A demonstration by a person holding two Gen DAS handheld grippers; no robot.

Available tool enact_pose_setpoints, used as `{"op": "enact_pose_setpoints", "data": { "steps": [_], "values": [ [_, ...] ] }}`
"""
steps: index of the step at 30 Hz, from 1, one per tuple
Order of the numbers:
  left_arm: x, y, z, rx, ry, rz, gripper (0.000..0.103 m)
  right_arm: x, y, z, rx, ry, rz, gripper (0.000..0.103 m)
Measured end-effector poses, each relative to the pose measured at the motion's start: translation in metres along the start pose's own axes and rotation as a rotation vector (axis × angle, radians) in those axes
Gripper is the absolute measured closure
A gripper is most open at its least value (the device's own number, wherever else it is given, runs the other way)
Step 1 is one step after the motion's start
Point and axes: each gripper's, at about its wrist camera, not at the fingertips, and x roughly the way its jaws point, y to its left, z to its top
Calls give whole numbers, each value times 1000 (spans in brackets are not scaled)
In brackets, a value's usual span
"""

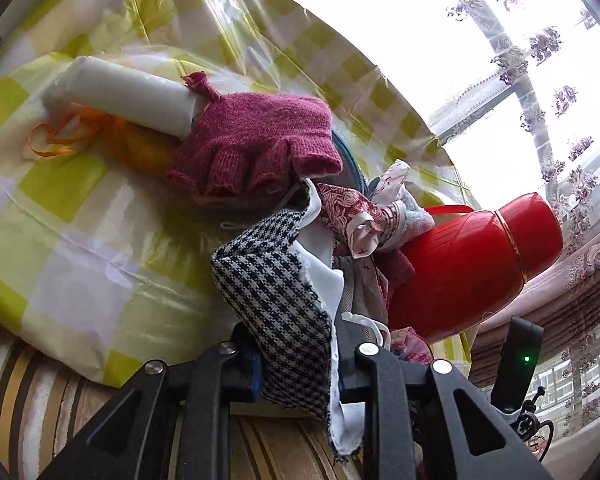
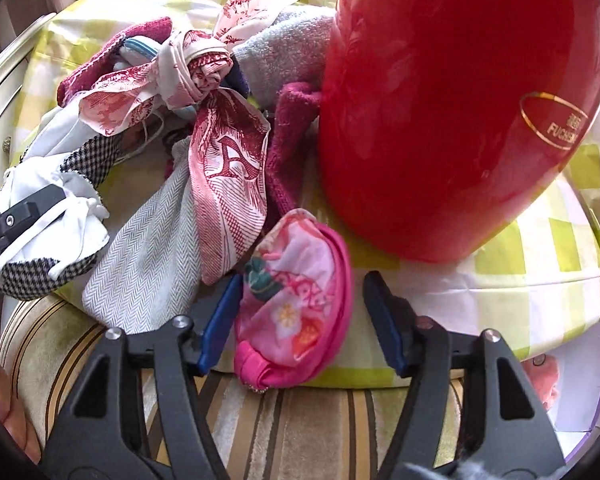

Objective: Organize soft objects
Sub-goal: 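Grasp the pink coin purse with the right tool, then carry the houndstooth cloth and pink purse into the box and release both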

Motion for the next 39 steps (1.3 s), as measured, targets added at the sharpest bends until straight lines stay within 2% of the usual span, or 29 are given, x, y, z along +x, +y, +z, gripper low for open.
{"op": "enact_pose_setpoints", "data": {
  "steps": [2, 4, 8, 13, 21, 39],
  "values": [
    [-5, -1, -5, 6, -11, 5, 78, 0, 11, -2, -5, -7, 4, 60],
    [-11, -5, -6, 13, -25, 16, 78, -1, 14, -2, -11, -14, -3, 69],
    [-12, -21, -9, 36, -58, 45, 78, -8, 21, -8, -1, -31, 3, 74],
    [-28, -24, -13, 58, -86, 70, 78, -29, 0, -22, 15, -51, 33, 77],
    [-34, -41, -25, 107, -98, 95, 78, -46, -13, -31, 41, -81, 79, 78],
    [-29, -103, -55, 240, -50, 62, 78, -90, -74, -62, 164, -127, 147, 78]
  ]
}}
